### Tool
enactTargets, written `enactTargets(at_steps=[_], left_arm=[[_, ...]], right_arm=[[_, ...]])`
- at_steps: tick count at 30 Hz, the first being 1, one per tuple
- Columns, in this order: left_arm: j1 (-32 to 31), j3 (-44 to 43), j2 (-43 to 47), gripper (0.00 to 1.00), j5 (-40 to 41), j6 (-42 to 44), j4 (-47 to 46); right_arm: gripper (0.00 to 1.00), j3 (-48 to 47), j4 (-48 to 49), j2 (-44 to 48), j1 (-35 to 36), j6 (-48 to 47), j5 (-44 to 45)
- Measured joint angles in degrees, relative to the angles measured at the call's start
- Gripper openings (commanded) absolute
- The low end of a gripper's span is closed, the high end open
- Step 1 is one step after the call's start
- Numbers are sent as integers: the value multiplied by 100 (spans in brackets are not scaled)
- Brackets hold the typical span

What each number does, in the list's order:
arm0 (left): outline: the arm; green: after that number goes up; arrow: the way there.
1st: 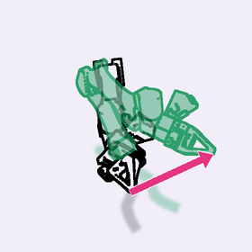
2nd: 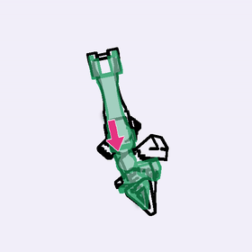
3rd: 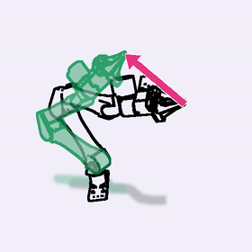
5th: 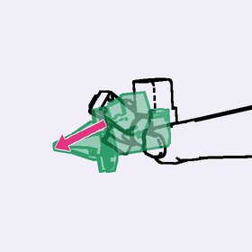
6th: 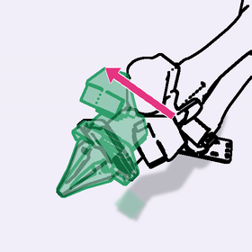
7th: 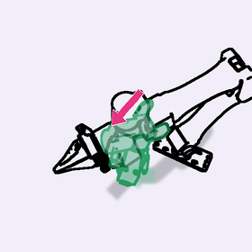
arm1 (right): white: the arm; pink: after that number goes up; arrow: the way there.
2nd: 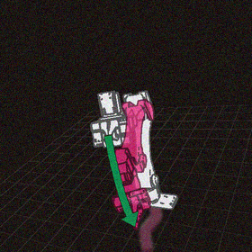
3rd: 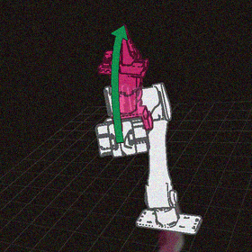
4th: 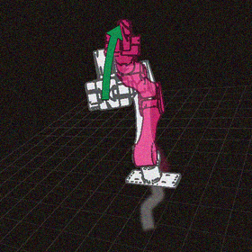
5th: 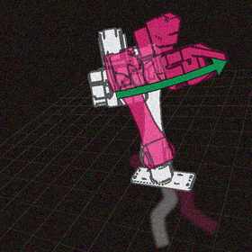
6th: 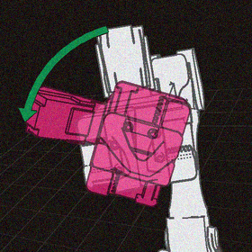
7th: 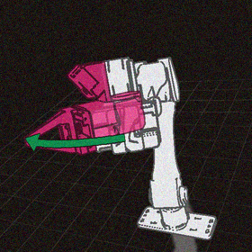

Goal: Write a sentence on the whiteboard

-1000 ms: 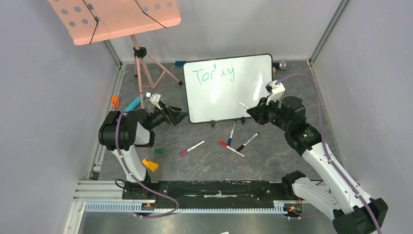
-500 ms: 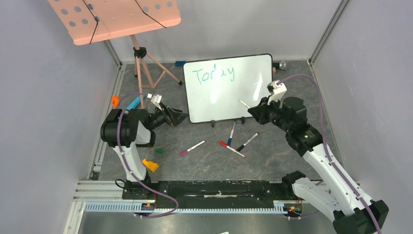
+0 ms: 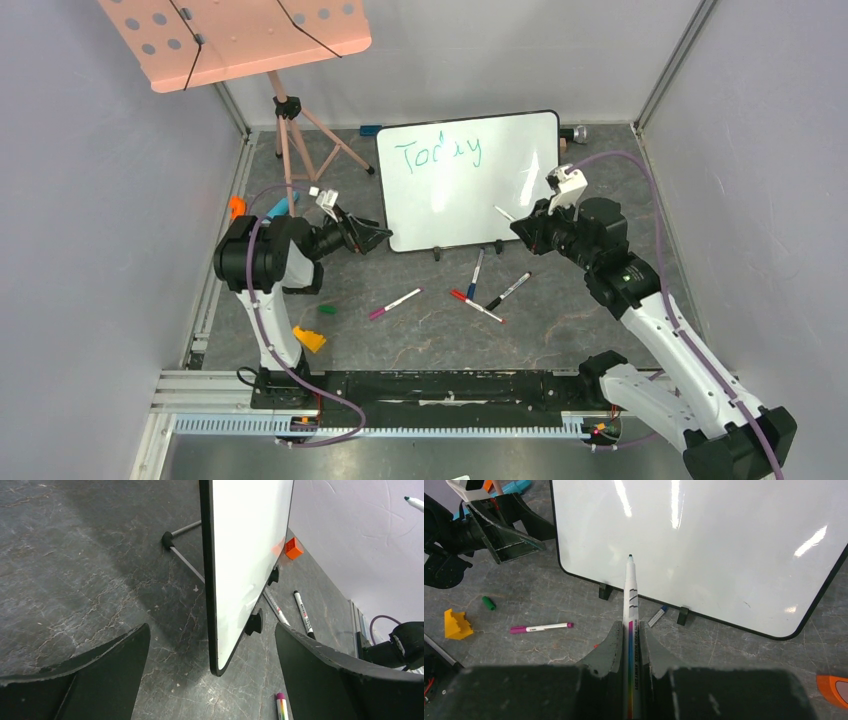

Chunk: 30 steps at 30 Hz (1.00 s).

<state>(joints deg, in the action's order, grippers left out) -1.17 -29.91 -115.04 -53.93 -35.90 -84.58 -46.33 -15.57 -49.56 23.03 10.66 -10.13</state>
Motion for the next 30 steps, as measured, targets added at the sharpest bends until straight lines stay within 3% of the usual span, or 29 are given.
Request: enactTargets(at_steps=[8, 14, 20, 22, 30], left_arm=[[-85, 0, -11, 100, 101, 144, 0], [-177, -490, -372, 99, 83, 118, 2], [-243, -540, -417, 83, -31, 120, 2], [-275, -555, -417, 60, -120, 120, 2], [-417, -695, -426, 39, -557, 131, 0]], right_arm=[[0, -98, -61, -271, 0, -90, 20], [0, -212, -85, -337, 0, -160, 103], [0, -232, -83, -479, -2, -175, 105], [0, -232, -81, -505, -2, -173, 101], [0, -232, -57, -538, -2, -173, 79]])
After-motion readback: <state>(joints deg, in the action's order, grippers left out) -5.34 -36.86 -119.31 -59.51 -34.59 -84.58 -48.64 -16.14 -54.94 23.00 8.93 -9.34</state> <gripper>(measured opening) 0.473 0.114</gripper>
